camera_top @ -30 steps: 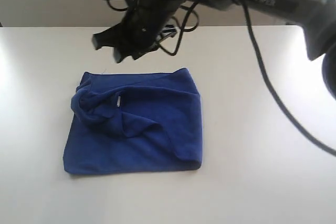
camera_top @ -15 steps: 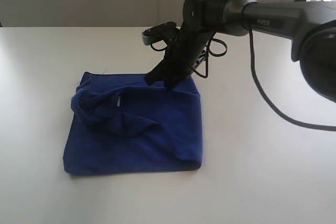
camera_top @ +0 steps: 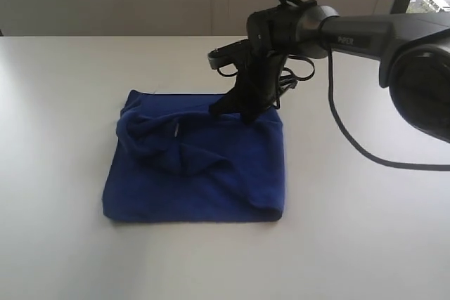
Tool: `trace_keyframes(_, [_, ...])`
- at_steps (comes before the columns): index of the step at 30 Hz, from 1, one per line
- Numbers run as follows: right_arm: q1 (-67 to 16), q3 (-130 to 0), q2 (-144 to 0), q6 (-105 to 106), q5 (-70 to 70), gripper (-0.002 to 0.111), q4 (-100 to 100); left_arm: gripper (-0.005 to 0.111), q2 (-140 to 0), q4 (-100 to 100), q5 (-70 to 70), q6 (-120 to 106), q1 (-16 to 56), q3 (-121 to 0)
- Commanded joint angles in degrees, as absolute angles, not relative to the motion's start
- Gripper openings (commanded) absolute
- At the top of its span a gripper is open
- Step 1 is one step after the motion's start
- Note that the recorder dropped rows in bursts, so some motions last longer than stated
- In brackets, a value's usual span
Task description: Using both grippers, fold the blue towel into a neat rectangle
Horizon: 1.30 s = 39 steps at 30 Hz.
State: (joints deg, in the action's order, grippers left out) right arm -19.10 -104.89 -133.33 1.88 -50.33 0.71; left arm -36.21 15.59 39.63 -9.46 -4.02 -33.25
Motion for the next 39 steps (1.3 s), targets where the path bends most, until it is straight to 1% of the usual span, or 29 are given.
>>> trace_keyframes(1, [-16.0, -104.6, -134.2, 0.8, -56.5, 0.0, 4.3, 0.0, -35.8, 16.2, 40.2, -9.0, -4.2, -33.1])
trace_keyframes(11, [-11.4, -104.6, -134.0, -1.8, -70.0, 0.0, 4.5, 0.0, -35.8, 16.2, 40.2, -9.0, -4.2, -33.1])
trace_keyframes(22, [-11.3, -103.3, -128.6, -3.5, -70.0, 0.0, 4.0, 0.0, -35.8, 16.2, 40.2, -9.0, -4.2, -33.1])
trace_keyframes(26, [-11.5, -102.8, -124.4, 6.1, -69.9, 0.0, -1.8, 0.0, -35.8, 16.2, 40.2, -9.0, -4.2, -33.1])
trace_keyframes(29, [-11.5, -102.5, -122.7, 16.1, -65.7, 0.0, -10.9, 0.0, -35.8, 16.2, 40.2, -9.0, -4.2, -33.1])
trace_keyframes(33, [-11.8, -102.5, -122.9, 27.4, -65.0, 0.0, -21.8, 0.0, -35.8, 16.2, 40.2, -9.0, -4.2, -33.1])
trace_keyframes(39, [-14.3, -102.5, -125.0, 34.9, -62.8, 0.0, -20.3, 0.0, -35.8, 16.2, 40.2, -9.0, -4.2, -33.1])
